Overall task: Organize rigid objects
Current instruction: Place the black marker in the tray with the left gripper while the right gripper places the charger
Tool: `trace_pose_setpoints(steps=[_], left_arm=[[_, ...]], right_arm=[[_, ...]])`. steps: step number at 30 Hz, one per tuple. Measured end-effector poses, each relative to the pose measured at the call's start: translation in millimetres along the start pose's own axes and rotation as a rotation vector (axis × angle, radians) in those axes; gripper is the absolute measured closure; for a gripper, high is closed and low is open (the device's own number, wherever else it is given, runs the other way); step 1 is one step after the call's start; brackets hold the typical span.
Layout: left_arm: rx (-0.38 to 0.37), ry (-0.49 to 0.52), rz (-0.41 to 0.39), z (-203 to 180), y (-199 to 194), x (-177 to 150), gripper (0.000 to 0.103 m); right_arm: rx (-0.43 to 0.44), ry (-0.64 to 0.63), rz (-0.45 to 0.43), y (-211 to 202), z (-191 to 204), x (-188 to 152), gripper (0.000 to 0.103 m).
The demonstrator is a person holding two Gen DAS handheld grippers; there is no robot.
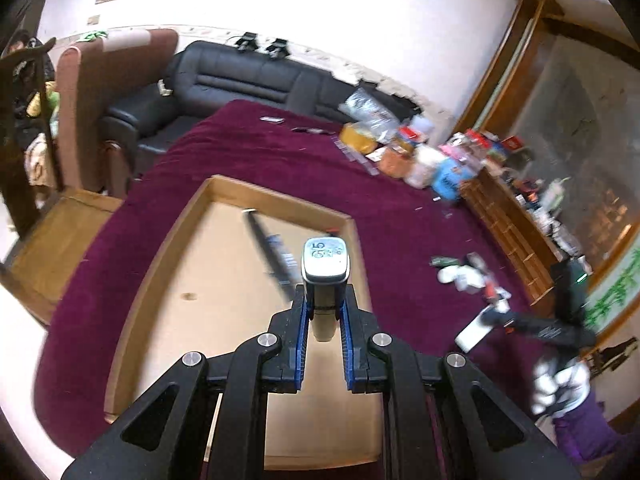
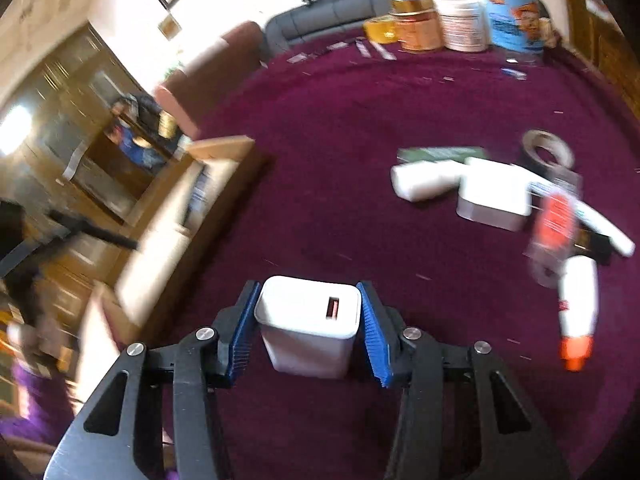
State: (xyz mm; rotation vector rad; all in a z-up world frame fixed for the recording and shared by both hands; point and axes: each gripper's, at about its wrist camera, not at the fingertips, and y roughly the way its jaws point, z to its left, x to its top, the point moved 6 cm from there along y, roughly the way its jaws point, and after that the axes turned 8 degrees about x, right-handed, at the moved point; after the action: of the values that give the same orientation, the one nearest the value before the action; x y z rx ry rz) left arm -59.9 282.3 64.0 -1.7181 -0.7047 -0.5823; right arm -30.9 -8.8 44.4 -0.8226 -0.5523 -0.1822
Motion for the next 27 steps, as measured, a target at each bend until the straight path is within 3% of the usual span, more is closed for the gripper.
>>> trace_pose_setpoints(steps=[5, 10, 15, 21, 27], left_arm=[[0.056, 0.019, 0.08, 24.7, 26.8, 5.1, 0.091], [0.077, 0.041, 0.165, 38.5, 58.2, 14.2, 0.091], [0.02, -0.059, 0.24, 59.1, 98.0, 36.5, 0.089], [0.043, -0.105, 0.305, 72.6, 147.7, 43.3, 0.089], [0.012, -0.169, 0.282, 80.6, 148.9, 37.0, 0.088]], right_arm=[[0.14, -0.037, 0.021, 30.4, 56.3, 26.9, 0.056], [0.202, -0.087, 0.131, 88.0, 105.8, 39.7, 0.056], [0.136, -0.102, 0.207, 142.6, 115.8, 47.6, 0.056], [0.027, -0.095, 0.24, 184.7, 107.1, 65.0, 0.056], [-0.077, -0.124, 0.236, 211.1, 101.7, 91.5, 0.056]])
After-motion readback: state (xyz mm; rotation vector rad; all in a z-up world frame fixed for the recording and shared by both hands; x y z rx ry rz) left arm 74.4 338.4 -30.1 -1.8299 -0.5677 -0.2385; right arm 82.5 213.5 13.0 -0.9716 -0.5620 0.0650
